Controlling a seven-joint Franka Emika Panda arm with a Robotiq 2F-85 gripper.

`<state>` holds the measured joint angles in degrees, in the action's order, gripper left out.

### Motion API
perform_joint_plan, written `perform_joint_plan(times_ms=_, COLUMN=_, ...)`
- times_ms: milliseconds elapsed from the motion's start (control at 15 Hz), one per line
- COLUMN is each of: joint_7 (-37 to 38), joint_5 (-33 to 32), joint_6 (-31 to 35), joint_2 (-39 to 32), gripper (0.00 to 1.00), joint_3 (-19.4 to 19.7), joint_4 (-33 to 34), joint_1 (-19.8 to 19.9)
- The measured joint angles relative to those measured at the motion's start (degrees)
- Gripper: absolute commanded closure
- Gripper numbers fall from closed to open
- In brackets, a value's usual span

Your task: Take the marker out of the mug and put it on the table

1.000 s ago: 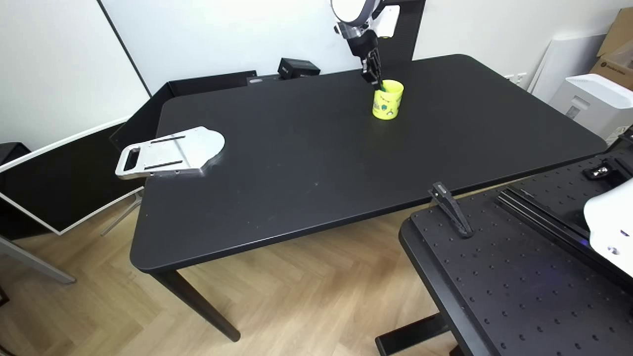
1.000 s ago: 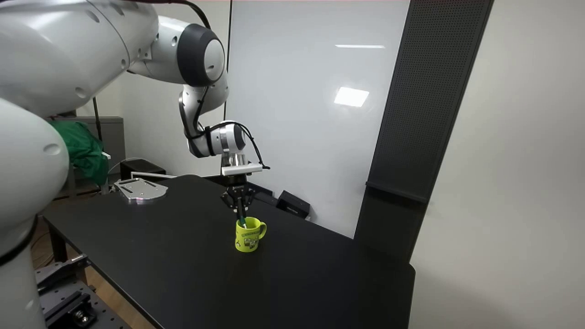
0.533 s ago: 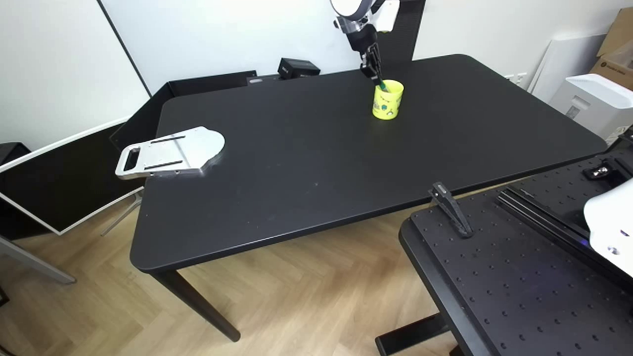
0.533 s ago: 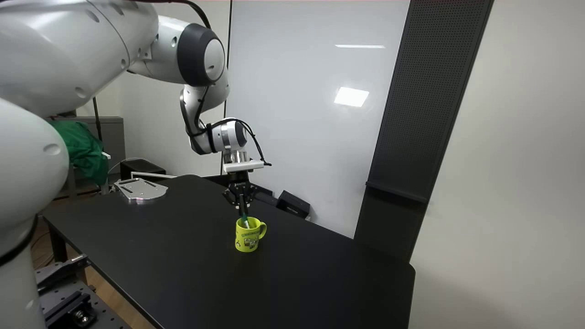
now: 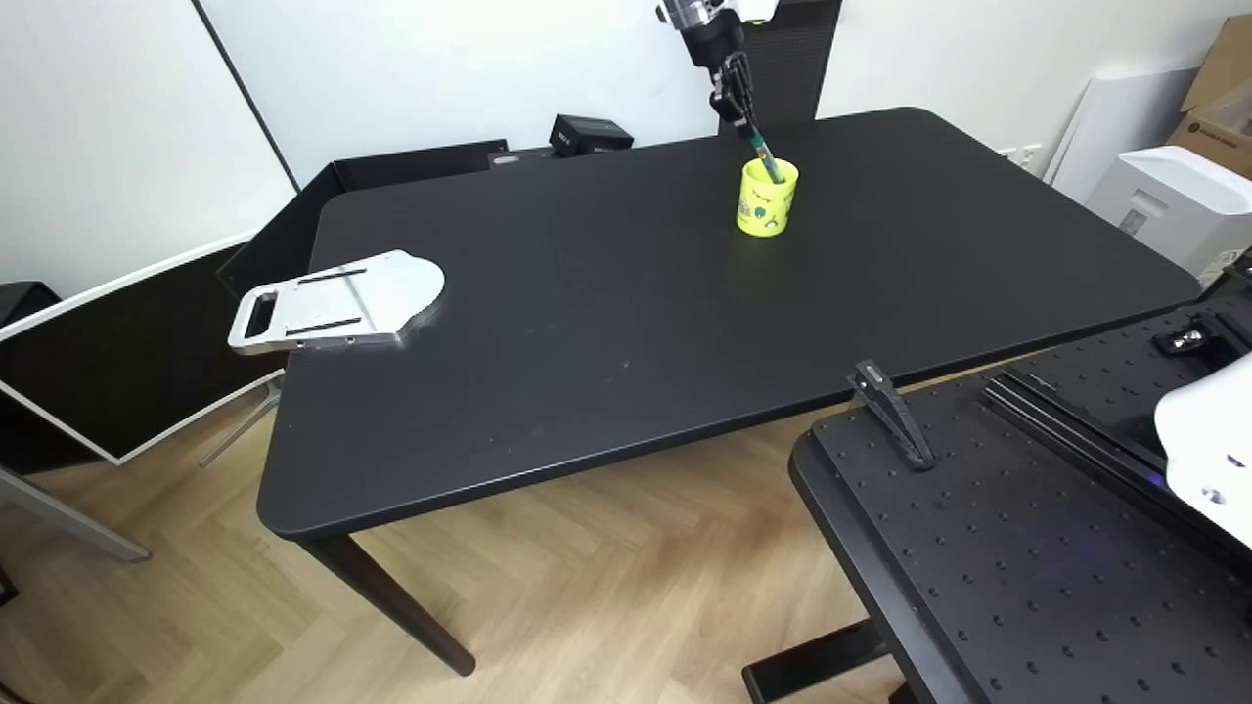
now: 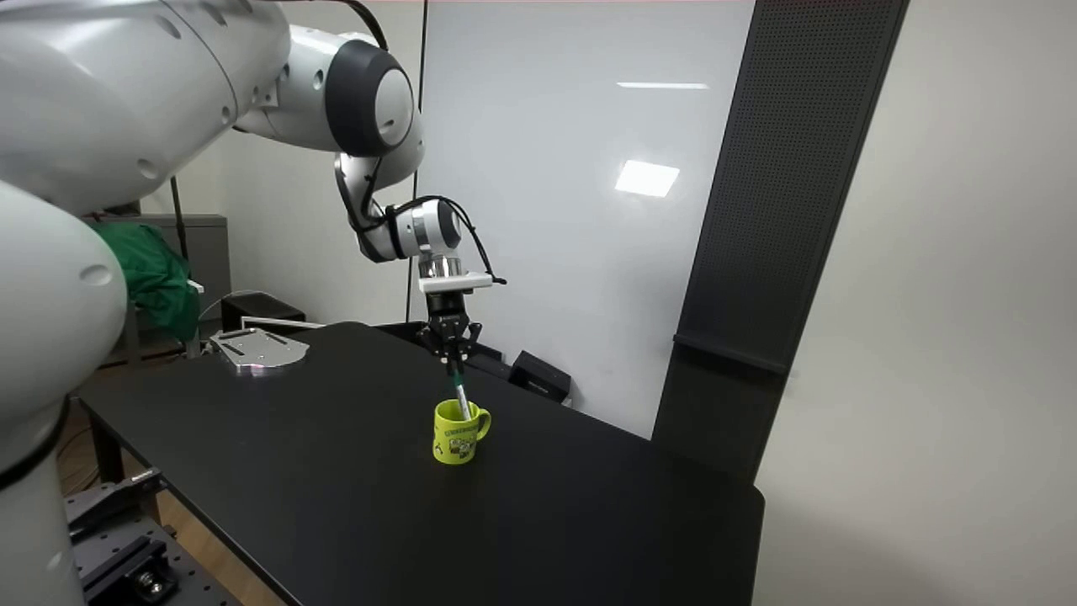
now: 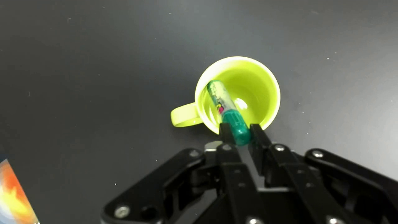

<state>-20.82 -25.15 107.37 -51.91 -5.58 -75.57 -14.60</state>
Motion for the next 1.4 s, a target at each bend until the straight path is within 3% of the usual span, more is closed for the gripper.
perform_joint_plan(times_ms=667, joint_7=-4.7, joint_5=-0.04, joint_6=-8.75, joint_2=2.75, gripper=0.95, joint_3=-0.68, joint_4=0.3, joint_1=-0.52)
perform_joint_plan(times_ms=1400, joint_7=-5.57, joint_5=-1.84, joint_6=-9.02, joint_2=3.56, gripper=0.95, joint_3=-0.71, joint_4=-8.76, joint_1=-0.37)
